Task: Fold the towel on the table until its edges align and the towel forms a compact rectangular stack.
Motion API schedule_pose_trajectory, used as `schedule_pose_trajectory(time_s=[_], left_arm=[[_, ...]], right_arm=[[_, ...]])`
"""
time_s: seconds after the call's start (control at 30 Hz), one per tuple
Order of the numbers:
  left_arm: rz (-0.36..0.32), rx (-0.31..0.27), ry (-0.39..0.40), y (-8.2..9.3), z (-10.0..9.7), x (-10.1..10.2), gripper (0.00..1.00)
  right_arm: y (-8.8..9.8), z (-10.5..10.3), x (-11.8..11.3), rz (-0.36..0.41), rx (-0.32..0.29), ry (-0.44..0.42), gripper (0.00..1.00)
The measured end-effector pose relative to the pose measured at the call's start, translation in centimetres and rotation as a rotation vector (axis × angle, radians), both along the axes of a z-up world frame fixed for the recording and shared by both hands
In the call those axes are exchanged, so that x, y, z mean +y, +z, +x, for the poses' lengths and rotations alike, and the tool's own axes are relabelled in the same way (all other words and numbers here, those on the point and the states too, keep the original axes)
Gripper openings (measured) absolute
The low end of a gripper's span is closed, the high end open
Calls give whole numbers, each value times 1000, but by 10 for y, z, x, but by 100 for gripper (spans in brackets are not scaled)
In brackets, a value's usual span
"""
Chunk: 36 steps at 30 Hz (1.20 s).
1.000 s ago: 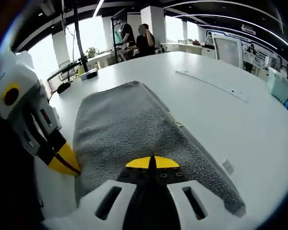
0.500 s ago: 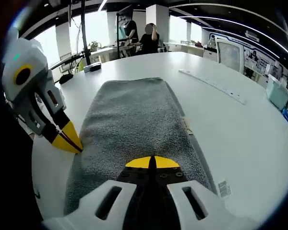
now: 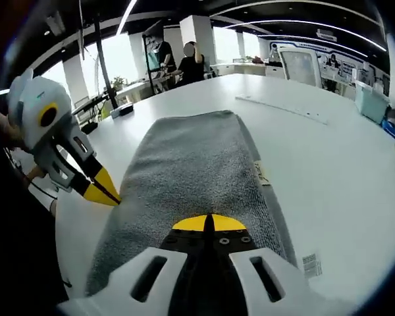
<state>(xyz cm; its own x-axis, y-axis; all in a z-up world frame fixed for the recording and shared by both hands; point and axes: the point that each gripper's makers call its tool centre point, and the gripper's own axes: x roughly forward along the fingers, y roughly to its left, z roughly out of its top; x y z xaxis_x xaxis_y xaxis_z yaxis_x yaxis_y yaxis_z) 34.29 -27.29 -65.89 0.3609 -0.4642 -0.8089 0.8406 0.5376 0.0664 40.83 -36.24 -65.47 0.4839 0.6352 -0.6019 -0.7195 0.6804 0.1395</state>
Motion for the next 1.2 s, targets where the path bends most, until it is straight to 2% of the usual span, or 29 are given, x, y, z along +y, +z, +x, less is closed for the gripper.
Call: schedule_pose_trajectory(time_s=[0.1,0.27,0.4,0.6,0.63,0.7,0.73,0.8,0.83,0.9,1.0,1.07,1.1,1.13,1.2], left_arm=[[-22,-8,11,0,-1,2,1],[-3,-20,-2,1,-1,-1,1],[-2,-30,-2,1,-1,0,1],[-37,19,40,1,1,1,1],[-38,23,42,1,1,1,1],[-45,33,52,1,1,1,1],[-72,55,79,1,0,0,1],[-128,91,140,2,0,1,1],[-149,107,169,4,-1,1,1],[-165,91,182,11,0,4,1],[-209,65,195,24,1,3,1],[-322,96,163,38,-5,-14,1],[-382,114,154,46,-9,-24,1],[-401,116,146,49,-10,-29,1],[-383,87,68,49,-14,-42,1]], right_arm=[[0,-2,1,4,3,-8,0],[1,-6,1,-20,-12,-8,0],[1,-10,-3,-7,6,-13,0],[1,-13,-4,13,12,-32,0],[1,-13,-4,18,19,-35,0],[2,-13,-4,52,75,-79,0],[4,-12,-4,80,124,-126,0],[16,-12,2,82,58,-45,0],[22,-14,5,104,56,-40,0],[36,-17,6,165,86,-63,0],[48,-11,-8,134,17,-99,0],[53,-11,-11,125,-15,-86,0],[53,-11,-15,91,-26,-82,0],[51,-11,-17,59,-32,-73,0],[47,-14,-14,18,-20,-41,0]])
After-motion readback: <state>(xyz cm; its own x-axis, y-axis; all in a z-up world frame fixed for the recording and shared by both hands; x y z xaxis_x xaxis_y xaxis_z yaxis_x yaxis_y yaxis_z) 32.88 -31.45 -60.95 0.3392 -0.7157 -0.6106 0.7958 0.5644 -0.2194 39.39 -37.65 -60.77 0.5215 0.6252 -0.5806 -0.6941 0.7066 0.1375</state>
